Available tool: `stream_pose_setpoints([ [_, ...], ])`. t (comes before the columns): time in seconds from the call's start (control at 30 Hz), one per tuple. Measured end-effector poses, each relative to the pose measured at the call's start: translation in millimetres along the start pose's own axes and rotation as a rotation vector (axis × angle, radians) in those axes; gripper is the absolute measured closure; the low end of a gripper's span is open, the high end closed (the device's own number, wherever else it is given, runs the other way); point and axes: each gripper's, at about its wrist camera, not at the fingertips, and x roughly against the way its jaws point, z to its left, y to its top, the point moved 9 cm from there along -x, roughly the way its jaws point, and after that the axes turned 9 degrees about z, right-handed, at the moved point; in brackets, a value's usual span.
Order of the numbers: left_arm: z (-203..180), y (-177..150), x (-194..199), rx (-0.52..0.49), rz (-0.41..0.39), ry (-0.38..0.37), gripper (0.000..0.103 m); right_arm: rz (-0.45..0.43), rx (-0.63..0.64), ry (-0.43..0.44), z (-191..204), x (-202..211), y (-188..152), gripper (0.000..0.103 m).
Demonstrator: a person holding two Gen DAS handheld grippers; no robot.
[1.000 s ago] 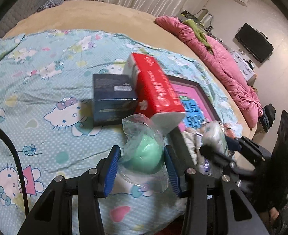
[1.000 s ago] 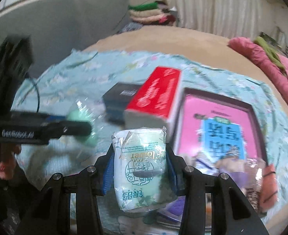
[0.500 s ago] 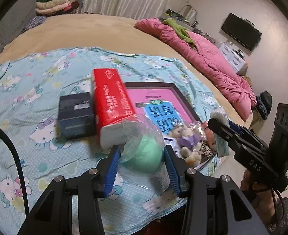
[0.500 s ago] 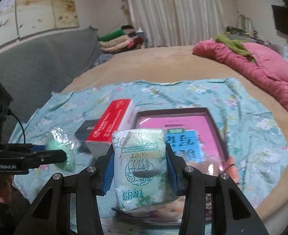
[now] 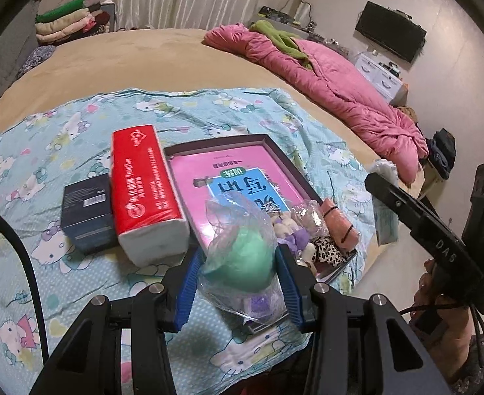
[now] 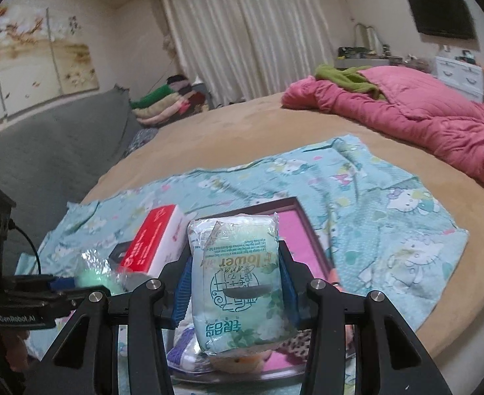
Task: Organize soft objects
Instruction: 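Carry the green ball bag and wipes packet over the pink book tray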
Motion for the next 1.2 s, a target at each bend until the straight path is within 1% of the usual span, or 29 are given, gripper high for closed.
stream_pose_setpoints([
  [0.27, -11.7, 3.5, -36.7, -0.043, 0.057, 0.04, 0.057, 0.027, -0.06, -0.018, -25.0, -14.0, -10.2, 0.056],
  [0.37, -13.9, 3.9, -51.0, -0.056, 0.079, 0.061, 0.057, 0.044, -0.066, -0.028, -28.9, -22.3, -15.0, 0.056],
  [0.47, -14.7, 3.4, -62.5, -0.061, 0.097, 0.064, 0.057, 0.063, -0.072, -0.03, -31.7, -30.3, -19.3, 0.056],
  [0.63, -16.1, 1.9, -73.2, -0.082, 0.11, 0.089, 0.057, 0.079, -0.065, -0.049, -36.9, -40.1, -24.0, 0.056],
  [0.9, -17.3, 6.4, -84.3, -0.093, 0.118, 0.111, 0.057, 0.106, -0.05, -0.064, -38.4, -55.9, -28.9, 0.056],
  [1.2, -14.8, 8.8, -95.8, -0.088, 0.126, 0.118, 0.057, 0.141, -0.029, -0.066, -33.8, -71.9, -35.3, 0.056],
])
